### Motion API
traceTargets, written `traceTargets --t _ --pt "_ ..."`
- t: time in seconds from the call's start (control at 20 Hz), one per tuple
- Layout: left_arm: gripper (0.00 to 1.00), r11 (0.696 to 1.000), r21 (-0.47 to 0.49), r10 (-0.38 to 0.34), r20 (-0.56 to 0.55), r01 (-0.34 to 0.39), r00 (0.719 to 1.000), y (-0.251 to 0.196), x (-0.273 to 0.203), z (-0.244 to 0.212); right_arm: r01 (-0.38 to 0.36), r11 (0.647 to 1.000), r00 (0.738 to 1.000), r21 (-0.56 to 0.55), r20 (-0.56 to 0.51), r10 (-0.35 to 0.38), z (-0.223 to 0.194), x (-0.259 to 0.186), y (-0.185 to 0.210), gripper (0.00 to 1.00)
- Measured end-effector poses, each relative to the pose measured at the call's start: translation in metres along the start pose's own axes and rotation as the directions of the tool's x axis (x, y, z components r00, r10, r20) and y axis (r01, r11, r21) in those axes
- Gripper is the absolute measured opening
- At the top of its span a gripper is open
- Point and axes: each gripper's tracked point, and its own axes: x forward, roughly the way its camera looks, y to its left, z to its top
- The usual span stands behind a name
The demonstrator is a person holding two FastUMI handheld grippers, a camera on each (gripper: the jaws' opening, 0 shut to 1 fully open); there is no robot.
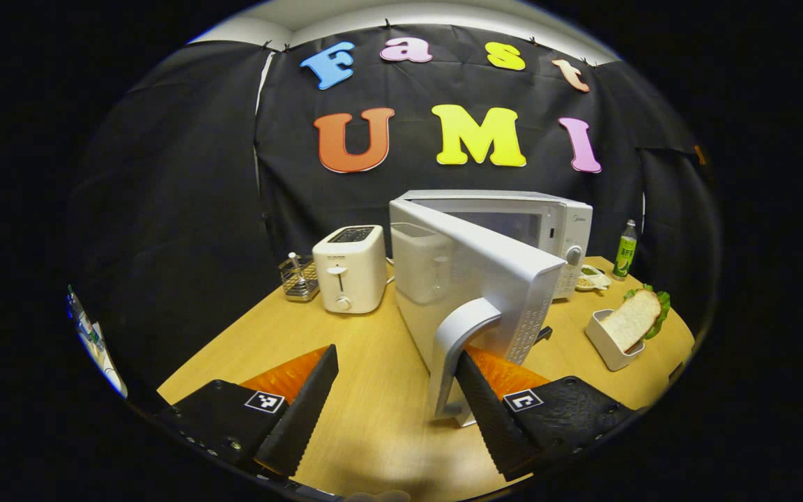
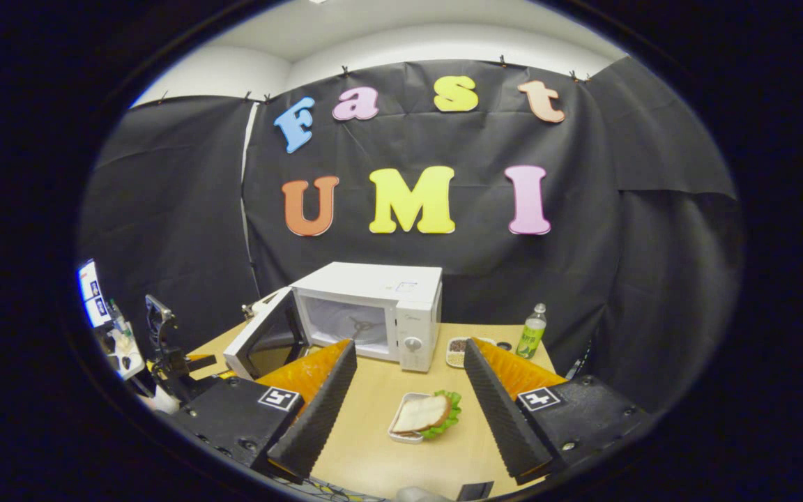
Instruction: Open the microwave oven with the left hand, put the food in, and close the microwave oven.
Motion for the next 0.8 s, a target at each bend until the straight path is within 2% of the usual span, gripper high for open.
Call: traceTargets --t 0.1,0.3,0.5,0.55,0.6,0.65,0.7,0.75,0.8 --pt "0.98 0.999 -0.035 0.030 -0.018 -0.031 0.999 0.023 -0.007 -0.005 -0.003 1.000 1.000 0.002 -0.011 0.003 -0.008 0.007 0.001 0.99" --pt "0.98 0.994 -0.008 0.107 -0.028 -0.108 0.994 0.061 -0.026 -0.016 -0.006 1.000 0.998 -0.002 -0.057 0.005 -0.033 0.024 -0.007 0.98" --pt "0.98 0.990 -0.014 0.136 -0.033 -0.137 0.990 0.073 -0.047 -0.017 -0.014 0.999 0.989 0.034 -0.143 0.019 -0.074 0.054 -0.027 0.99" --pt "0.98 0.990 -0.018 0.139 -0.029 -0.140 0.990 0.072 -0.051 -0.014 -0.018 0.998 0.983 0.055 -0.181 0.028 -0.089 0.064 -0.032 0.99" --pt "0.98 0.990 -0.020 0.139 -0.021 -0.140 0.990 0.068 -0.054 -0.010 -0.016 0.997 0.976 0.072 -0.216 0.032 -0.104 0.074 -0.039 0.92" --pt "0.98 0.990 -0.019 0.137 -0.014 -0.137 0.991 0.065 -0.058 -0.006 -0.010 0.996 0.967 0.088 -0.252 0.032 -0.119 0.086 -0.047 0.92" --pt "0.98 0.991 -0.014 0.135 -0.007 -0.135 0.991 0.061 -0.061 -0.003 -0.005 0.994 0.958 0.105 -0.284 0.035 -0.133 0.096 -0.055 0.99" --pt "0.98 0.992 -0.008 0.130 0.003 -0.130 0.992 0.056 -0.064 0.004 0.000 0.992 0.948 0.124 -0.317 0.040 -0.145 0.106 -0.062 0.99" --pt "0.98 0.993 -0.003 0.119 0.013 -0.119 0.993 0.050 -0.070 0.009 -0.002 0.990 0.937 0.141 -0.347 0.051 -0.159 0.118 -0.069 0.90"
